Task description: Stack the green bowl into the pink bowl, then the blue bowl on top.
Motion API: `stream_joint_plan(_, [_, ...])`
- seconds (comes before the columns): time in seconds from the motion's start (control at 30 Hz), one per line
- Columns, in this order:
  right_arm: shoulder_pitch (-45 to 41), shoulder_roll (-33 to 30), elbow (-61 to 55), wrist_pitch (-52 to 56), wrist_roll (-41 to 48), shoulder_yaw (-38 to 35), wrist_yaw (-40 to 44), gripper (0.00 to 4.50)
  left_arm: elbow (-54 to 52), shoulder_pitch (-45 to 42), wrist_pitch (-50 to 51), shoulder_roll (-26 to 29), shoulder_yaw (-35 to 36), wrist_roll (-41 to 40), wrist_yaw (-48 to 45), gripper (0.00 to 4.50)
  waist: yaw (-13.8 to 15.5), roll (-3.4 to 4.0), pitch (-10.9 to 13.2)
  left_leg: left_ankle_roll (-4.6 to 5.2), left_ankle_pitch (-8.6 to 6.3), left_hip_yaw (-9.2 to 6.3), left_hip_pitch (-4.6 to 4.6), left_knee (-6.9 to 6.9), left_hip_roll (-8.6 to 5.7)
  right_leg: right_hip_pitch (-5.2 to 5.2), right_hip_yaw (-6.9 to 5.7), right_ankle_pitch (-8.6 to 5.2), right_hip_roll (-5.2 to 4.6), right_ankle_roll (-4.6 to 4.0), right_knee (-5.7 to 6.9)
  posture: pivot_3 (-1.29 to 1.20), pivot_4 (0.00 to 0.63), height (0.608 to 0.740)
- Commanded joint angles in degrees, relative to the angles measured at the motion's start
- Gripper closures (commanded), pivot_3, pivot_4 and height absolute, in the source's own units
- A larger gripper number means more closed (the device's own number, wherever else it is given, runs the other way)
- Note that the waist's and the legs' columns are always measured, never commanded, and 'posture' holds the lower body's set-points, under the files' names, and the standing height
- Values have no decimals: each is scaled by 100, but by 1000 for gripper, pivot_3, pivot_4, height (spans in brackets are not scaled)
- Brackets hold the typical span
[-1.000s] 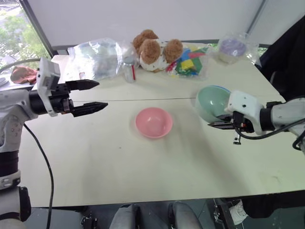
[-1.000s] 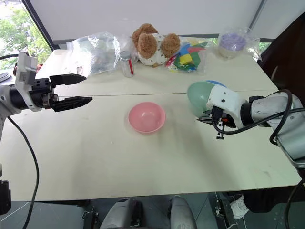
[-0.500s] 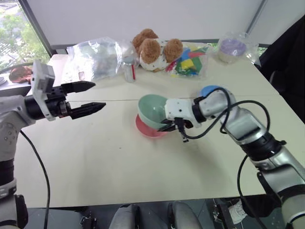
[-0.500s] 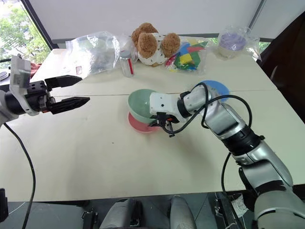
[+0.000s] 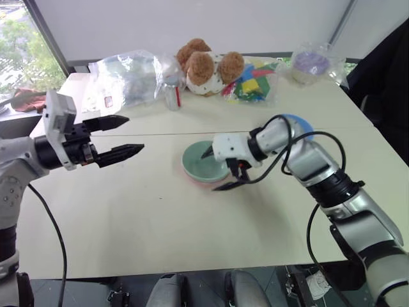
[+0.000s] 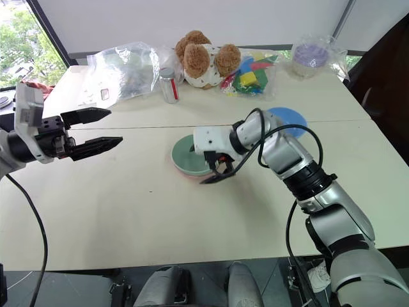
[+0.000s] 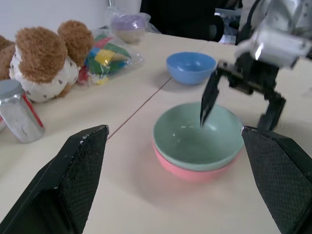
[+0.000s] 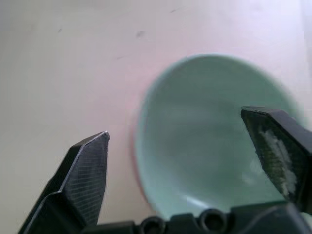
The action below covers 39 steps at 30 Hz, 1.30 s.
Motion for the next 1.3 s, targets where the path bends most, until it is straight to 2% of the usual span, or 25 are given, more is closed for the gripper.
stream_joint_plan(0.03, [-92, -580, -79, 404, 36, -924, -416, 44, -137, -116, -55, 43, -22, -66, 16, 0, 29, -1, 0, 0, 0, -1, 0, 0, -1, 1, -1, 0, -3, 0, -1, 0, 150, 740])
stream_joint_plan(0.13, [124, -973, 156, 700, -23, -1241, -687, 44, -94, -181, -75, 10, -98, -65, 17, 0, 57, -3, -2, 0, -2, -12, 0, -2, -9, 11, -7, 0, -13, 0, -10, 0, 150, 740])
stream_joint_plan(0.27, [478, -1434, 1316, 366, -598, -1246, -1292, 44, 50, -300, -195, -15, -291, 38, -48, 0, -9, -4, -2, 0, -2, -3, 1, -6, -9, 11, -5, 0, -15, -1, -15, 0, 150, 740])
stream_joint_plan(0.57, [263, -945, 3468, -243, -909, -1097, -1849, 44, 198, -435, -335, -16, -459, 161, -100, 0, -169, 10, 4, -3, 1, 17, 4, -16, 2, -5, 7, 0, 3, 0, -8, 0, 150, 740])
stream_joint_plan(0.67, [84, -745, 4061, -497, -988, -1104, -2001, 846, 186, -413, -357, -4, -446, 204, -93, 0, -169, 10, 4, -3, 1, 20, 4, -14, 2, -4, 7, 0, 4, 0, -7, 0, 150, 740])
stream_joint_plan(0.87, [-163, -562, 4587, -940, -1114, -1074, -1975, 4076, 139, -375, -374, 0, -410, 226, -55, 0, -156, 10, 4, -3, 1, 19, 4, -15, 2, -4, 8, 0, 1, 0, -8, 0, 150, 740])
stream_joint_plan(0.9, [-203, -543, 4603, -971, -1125, -1071, -1953, 4479, 131, -378, -371, -3, -408, 226, -44, 0, -157, 10, 5, -3, 1, 19, 4, -15, 2, -4, 8, 0, 0, 0, -8, 0, 150, 740])
stream_joint_plan(1.03, [-290, -599, 4422, -1137, -1218, -1039, -1839, 4479, 118, -400, -366, -11, -420, 235, -21, 0, -158, 10, 5, -4, 2, 18, 4, -15, 1, -3, 10, 0, -1, 0, -8, 0, 150, 740])
stream_joint_plan(1.13, [-275, -685, 3854, -1125, -1112, -1085, -1489, 4479, 114, -425, -355, -14, -438, 236, -9, 0, -162, 13, 6, -4, 2, 18, 4, -15, 1, -4, 10, 0, -1, 0, -9, 0, 150, 740])
stream_joint_plan(1.3, [41, -790, 1449, -720, -196, -1147, -31, 4479, 161, -502, -335, 3, -476, 231, -27, 0, -168, 22, 11, -4, 1, 15, 3, -17, 4, -7, 10, 0, 2, 0, -7, 0, 150, 740])
